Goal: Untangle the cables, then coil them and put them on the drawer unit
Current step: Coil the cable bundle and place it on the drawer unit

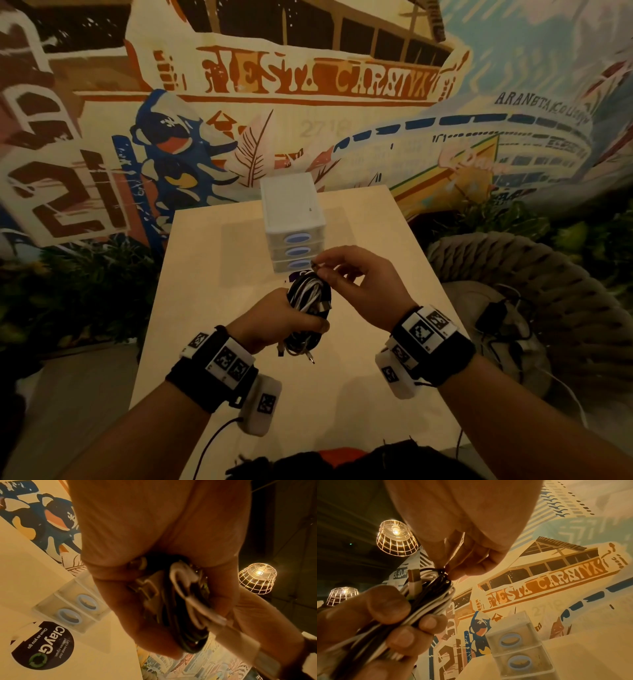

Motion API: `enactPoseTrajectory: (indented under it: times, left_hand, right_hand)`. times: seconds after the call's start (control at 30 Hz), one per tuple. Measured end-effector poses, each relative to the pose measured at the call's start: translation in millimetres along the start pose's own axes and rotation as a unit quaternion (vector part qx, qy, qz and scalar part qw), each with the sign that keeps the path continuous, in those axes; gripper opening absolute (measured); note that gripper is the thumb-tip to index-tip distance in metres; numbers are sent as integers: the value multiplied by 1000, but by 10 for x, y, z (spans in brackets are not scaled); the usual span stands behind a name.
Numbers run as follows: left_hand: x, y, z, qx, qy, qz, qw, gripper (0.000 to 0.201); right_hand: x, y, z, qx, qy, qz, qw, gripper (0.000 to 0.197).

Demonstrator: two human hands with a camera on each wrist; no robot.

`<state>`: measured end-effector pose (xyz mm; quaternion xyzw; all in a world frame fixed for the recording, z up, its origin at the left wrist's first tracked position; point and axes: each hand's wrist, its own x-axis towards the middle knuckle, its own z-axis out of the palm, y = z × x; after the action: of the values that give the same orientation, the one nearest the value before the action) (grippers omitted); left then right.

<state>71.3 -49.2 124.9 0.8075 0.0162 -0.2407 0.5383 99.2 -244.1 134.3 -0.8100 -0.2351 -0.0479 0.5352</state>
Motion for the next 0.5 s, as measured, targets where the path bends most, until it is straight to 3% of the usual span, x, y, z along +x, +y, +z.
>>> enactPoseTrajectory:
  times: [0.17,0.37,0.5]
  left_hand:
    - [5,-1,-19,-19,9,-11,1000,18]
    - [1,57,-2,-20,10,-31,999,17]
    - [-6,63,-41,-17,-10,-90,996,28]
  right_hand:
    - [-33,35,-5,-80,-53,-42,995,46]
    - [28,44,42,-120,-12,-38,992,29]
    - [-11,59,52,-224,-21,-125,966,33]
